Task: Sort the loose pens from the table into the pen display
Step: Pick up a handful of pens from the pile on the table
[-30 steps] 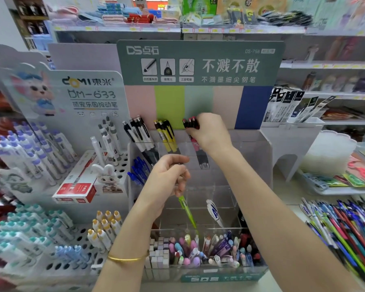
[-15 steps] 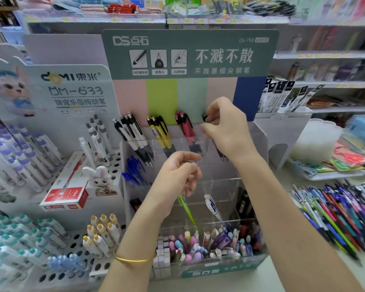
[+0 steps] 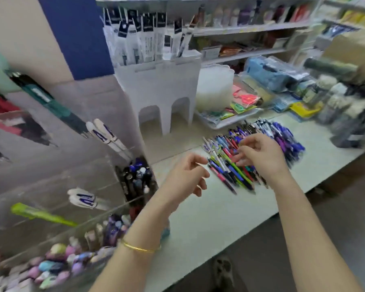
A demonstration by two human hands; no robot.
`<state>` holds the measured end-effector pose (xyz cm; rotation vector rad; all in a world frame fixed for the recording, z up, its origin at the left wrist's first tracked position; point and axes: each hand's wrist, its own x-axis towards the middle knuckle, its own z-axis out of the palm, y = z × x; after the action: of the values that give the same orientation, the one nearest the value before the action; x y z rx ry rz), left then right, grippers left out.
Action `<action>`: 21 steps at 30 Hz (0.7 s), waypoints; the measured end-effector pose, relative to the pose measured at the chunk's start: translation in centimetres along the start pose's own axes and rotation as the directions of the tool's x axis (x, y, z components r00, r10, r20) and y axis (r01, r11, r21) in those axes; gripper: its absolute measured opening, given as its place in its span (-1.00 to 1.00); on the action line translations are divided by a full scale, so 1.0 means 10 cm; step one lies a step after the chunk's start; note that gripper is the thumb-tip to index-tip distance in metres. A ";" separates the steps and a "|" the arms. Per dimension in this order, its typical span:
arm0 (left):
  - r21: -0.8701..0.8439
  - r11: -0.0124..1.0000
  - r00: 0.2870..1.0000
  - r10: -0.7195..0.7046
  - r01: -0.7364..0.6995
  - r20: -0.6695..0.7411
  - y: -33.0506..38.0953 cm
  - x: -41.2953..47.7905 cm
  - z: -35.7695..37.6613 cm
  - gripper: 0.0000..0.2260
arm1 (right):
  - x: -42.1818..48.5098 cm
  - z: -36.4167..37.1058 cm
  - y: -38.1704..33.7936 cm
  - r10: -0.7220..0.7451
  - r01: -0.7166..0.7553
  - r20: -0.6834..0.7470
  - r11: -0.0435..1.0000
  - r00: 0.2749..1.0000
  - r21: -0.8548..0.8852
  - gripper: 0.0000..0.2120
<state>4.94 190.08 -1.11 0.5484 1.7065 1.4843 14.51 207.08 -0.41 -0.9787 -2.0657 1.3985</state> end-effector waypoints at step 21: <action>0.424 0.823 0.765 -0.021 0.379 -0.643 -1.14 1.65 1.57 -0.27 | 1.57 -0.49 1.20 0.049 -0.036 0.453 0.999 0.890 -0.037 -0.83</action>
<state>9.47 209.69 -16.64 0.1127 2.6502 1.0553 11.45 224.78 -9.91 -0.7596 -2.4087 1.7602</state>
